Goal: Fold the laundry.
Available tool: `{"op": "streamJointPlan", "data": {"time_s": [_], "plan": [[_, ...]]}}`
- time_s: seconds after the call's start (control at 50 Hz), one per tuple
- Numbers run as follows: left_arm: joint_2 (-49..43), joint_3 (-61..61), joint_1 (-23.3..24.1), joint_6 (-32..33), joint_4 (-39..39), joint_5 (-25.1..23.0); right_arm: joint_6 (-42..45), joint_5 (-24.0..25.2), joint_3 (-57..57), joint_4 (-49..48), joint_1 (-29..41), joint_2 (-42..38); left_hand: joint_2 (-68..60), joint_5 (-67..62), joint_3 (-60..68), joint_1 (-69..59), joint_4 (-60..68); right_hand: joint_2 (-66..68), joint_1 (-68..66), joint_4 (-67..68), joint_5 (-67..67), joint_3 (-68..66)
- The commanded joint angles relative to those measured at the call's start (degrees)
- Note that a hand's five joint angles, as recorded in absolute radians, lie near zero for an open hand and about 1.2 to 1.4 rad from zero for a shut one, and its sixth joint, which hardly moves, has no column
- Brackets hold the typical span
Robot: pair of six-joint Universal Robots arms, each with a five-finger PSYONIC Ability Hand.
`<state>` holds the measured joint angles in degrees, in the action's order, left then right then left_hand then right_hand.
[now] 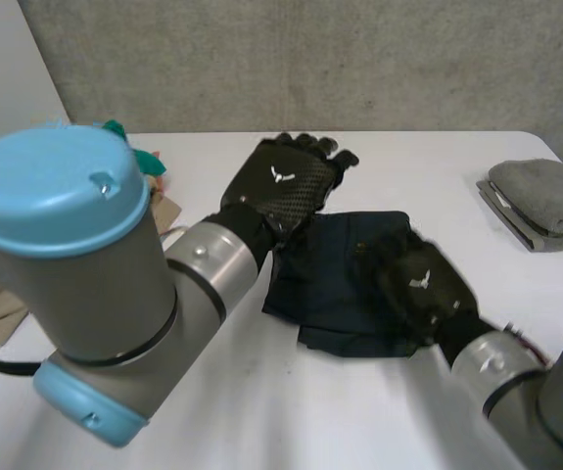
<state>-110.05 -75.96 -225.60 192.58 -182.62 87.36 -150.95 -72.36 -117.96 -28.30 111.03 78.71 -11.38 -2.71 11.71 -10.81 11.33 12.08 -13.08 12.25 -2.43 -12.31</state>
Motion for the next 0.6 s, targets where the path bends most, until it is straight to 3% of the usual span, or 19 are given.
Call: {"op": "streamJointPlan", "data": {"time_s": [0.02, 0.2, 0.34, 0.6], "plan": [[0.1, -3.4, -0.2, -3.1, -0.1, -0.7, 2.5, -0.2, -2.1, -6.6, 2.0, -7.2, 0.3, 1.7, -0.6, -0.2, -0.3, -2.1, 3.1, -2.3, 2.4, 2.3], [-0.8, -3.6, -0.3, -3.4, -1.1, -0.7, 7.7, -0.6, -0.3, -13.4, 2.1, -12.0, 0.3, 1.7, -0.6, -0.2, -0.3, 3.0, -2.0, 2.9, -2.7, -2.8], [-0.9, -3.9, -0.3, -3.4, -2.0, -0.6, 8.1, -1.1, 3.4, -14.1, 2.0, -16.5, 0.2, 1.5, -0.5, -0.4, -0.1, 15.8, -14.8, 15.6, -15.5, -15.6], [-0.9, -4.1, -0.3, -3.4, -2.0, -0.5, 8.1, -3.8, 9.7, -14.0, 2.0, -19.2, 0.3, 1.7, -0.6, -0.2, -0.3, 20.7, -19.7, 20.5, -20.4, -20.5]]}}
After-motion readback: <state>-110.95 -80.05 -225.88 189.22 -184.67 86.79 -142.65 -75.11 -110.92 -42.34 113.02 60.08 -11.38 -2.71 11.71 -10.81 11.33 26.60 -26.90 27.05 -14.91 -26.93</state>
